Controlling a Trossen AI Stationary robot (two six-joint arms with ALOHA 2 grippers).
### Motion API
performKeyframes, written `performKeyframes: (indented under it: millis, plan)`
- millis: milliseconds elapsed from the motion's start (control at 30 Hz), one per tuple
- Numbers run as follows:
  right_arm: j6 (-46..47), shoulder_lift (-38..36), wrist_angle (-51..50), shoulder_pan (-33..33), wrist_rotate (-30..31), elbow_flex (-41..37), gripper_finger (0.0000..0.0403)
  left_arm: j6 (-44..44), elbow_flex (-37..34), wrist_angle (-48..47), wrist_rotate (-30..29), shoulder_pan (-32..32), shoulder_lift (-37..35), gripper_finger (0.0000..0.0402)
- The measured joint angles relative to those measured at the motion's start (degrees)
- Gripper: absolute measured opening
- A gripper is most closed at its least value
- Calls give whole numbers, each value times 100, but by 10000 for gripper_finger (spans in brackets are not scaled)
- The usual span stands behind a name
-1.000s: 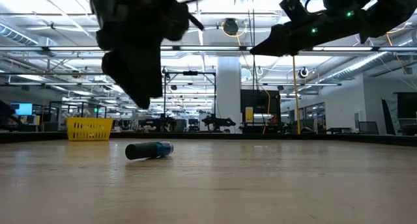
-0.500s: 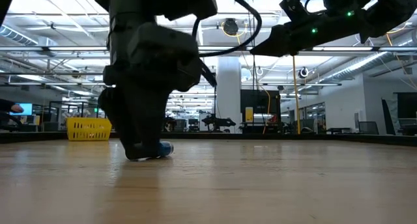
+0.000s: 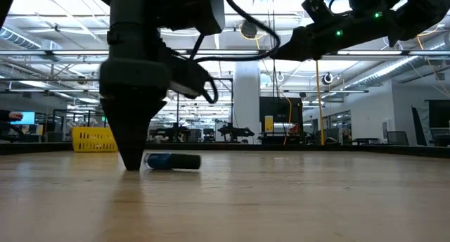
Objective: Pick & Place Nail Polish
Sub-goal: Put the dark blue nail polish into the yellow bin
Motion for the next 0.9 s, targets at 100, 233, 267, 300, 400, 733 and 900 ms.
performKeyframes:
  millis: [100,233,267,300,400,733,900]
  plan:
    - [4,0,-1,0,0,0,171,776,-4,132,-98,-53,2,253]
    - [4,0,-4,2,0,0,171,1053,-4,145,-347,-106,-2,253]
    - [4,0,-1,2,0,0,171,1063,-4,142,-426,-124,-14,253]
    - [4,0,-3,2,0,0,171,1071,-4,146,-484,-139,-15,253]
    - [4,0,-4,2,0,0,171,1134,-6,171,-477,-141,-15,253]
    - [7,0,-15,2,0,0,171,71,-46,-270,-451,-110,-612,253]
    - [7,0,-1,2,0,0,171,-1078,-19,629,-92,-166,-931,253]
